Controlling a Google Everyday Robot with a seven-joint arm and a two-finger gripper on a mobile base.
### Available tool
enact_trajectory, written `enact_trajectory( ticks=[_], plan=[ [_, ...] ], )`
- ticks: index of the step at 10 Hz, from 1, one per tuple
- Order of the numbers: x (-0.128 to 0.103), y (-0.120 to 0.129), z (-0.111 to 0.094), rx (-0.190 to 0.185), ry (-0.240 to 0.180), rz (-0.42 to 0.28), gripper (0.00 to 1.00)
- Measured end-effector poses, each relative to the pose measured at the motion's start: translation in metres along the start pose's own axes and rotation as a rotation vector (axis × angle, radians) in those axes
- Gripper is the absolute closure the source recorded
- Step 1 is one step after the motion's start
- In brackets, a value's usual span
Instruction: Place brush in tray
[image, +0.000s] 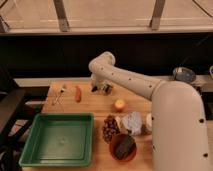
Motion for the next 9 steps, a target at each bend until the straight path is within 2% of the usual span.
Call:
enact_trajectory(
  ticks=[3, 5, 7, 9],
  plan=[
    [-0.010, -0.035, -0.072, 0.127, 0.075, -0.068, 0.82],
    [-0.042, -0.060, -0.108, 0.225, 0.097, -0.136, 0.82],
    [-0.083, -0.081, -0.128, 0.300, 0.069, -0.208, 0.82],
    [-0.084, -0.080, -0.129, 0.302, 0.069, -0.210, 0.82]
  ],
)
